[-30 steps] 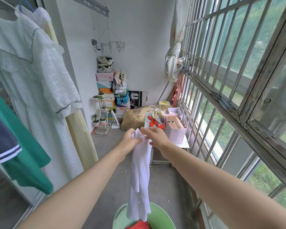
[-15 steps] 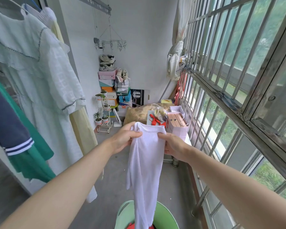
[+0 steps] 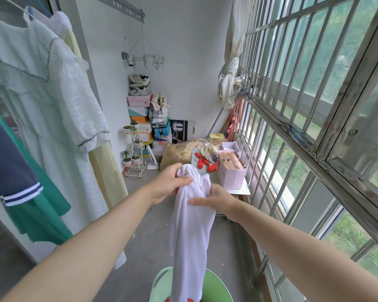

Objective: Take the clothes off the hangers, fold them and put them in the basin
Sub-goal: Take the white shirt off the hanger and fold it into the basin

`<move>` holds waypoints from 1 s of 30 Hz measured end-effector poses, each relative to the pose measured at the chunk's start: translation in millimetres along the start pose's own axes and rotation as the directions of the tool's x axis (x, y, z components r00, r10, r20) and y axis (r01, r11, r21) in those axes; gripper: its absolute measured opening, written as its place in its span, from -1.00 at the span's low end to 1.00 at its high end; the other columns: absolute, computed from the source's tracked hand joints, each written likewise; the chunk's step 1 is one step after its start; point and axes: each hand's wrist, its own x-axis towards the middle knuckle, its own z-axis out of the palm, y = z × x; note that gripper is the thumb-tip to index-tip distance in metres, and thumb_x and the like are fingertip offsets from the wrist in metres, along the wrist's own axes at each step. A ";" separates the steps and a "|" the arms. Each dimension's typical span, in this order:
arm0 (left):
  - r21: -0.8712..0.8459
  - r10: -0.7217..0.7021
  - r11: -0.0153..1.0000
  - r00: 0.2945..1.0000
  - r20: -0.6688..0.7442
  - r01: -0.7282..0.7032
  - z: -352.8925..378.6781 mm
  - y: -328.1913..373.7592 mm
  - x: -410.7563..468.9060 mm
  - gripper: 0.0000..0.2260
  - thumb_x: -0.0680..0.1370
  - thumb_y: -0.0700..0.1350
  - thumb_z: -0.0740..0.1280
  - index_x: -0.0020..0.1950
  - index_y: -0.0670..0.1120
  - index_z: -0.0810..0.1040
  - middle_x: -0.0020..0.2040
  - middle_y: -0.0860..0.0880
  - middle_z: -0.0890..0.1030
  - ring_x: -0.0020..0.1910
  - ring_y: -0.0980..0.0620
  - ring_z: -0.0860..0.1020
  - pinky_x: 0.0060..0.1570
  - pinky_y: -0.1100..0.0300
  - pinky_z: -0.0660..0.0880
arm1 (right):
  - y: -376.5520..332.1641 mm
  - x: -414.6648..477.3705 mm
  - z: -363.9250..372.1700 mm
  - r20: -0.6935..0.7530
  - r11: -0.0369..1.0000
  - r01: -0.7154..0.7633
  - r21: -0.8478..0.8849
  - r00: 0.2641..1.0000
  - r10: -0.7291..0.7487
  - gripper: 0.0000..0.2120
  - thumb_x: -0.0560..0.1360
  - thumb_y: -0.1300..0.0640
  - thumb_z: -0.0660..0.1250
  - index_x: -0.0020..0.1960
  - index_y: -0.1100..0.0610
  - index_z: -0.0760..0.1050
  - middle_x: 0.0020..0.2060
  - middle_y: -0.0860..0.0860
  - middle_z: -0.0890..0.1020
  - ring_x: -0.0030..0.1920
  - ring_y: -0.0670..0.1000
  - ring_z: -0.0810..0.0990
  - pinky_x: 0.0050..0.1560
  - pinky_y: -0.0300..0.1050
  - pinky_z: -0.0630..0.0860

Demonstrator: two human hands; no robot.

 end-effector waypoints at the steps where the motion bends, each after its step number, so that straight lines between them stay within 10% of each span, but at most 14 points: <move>1: -0.030 0.006 1.000 1.000 -0.015 -0.007 -0.3 -0.4 -0.1 -0.65 0.51 -0.22 0.39 0.21 -0.33 0.39 0.05 -0.20 0.54 0.07 -0.10 0.54 0.15 -0.09 0.48 | 0.6 0.6 -1.4 0.000 1.000 0.002 0.024 1.000 -0.002 -0.68 0.37 0.13 0.52 0.09 0.15 0.58 0.00 0.06 0.68 0.03 0.01 0.66 0.10 -0.10 0.58; 5: -0.190 0.029 0.981 0.997 -0.075 -0.043 -4.7 -7.6 -2.9 -0.70 0.43 -0.20 0.47 0.10 -0.16 0.46 0.06 -0.17 0.59 0.04 -0.05 0.56 0.05 0.03 0.50 | -5.4 0.0 -2.7 -0.013 0.997 0.035 0.076 0.999 -0.034 -0.76 0.39 0.19 0.50 0.04 0.16 0.59 -0.07 0.03 0.69 -0.04 0.01 0.67 0.06 -0.10 0.59; 13: 0.014 -0.100 0.995 0.992 0.079 0.099 2.1 -64.1 -22.1 -0.31 0.29 -0.30 0.56 0.35 -0.04 0.37 0.21 -0.01 0.59 0.13 0.11 0.59 0.01 0.31 0.54 | -30.7 2.0 -2.6 -0.108 0.988 0.090 0.122 0.991 -0.077 -0.71 0.40 0.16 0.49 0.08 0.23 0.58 -0.02 0.13 0.68 -0.05 0.07 0.67 0.05 -0.01 0.61; 20: -0.080 -0.134 0.988 0.991 -0.014 0.132 9.9 -64.6 -12.4 -0.65 0.38 -0.19 0.46 0.15 -0.15 0.52 0.04 -0.08 0.65 -0.07 0.05 0.63 -0.04 0.23 0.57 | -71.4 10.3 -19.9 -0.185 0.970 0.099 0.223 0.981 -0.057 -0.68 0.44 0.08 0.44 0.13 0.20 0.54 0.05 0.10 0.66 0.04 0.07 0.65 0.13 0.01 0.56; 26: -0.141 -0.112 0.984 0.994 -0.006 0.110 14.7 -58.8 -4.3 -0.84 0.56 -0.33 0.27 0.00 -0.12 0.58 -0.19 0.06 0.70 -0.19 0.15 0.66 -0.08 0.24 0.57 | 5.8 -9.6 -33.2 0.209 0.818 -0.512 0.263 0.858 0.470 -0.48 0.37 -0.23 0.36 0.16 0.11 0.47 0.23 0.08 0.54 0.28 0.14 0.50 0.38 0.03 0.29; 30: -0.185 -0.231 0.959 0.971 -0.067 0.215 16.3 -66.2 -1.9 -0.87 0.60 -0.28 0.24 -0.02 -0.15 0.57 -0.18 -0.04 0.67 -0.23 0.10 0.65 -0.11 0.20 0.56 | 37.7 -20.7 -20.4 0.307 0.822 -0.487 0.296 0.863 0.401 -0.58 0.43 0.04 0.42 0.25 -0.02 0.40 0.12 0.07 0.59 0.07 0.08 0.57 0.36 0.01 0.33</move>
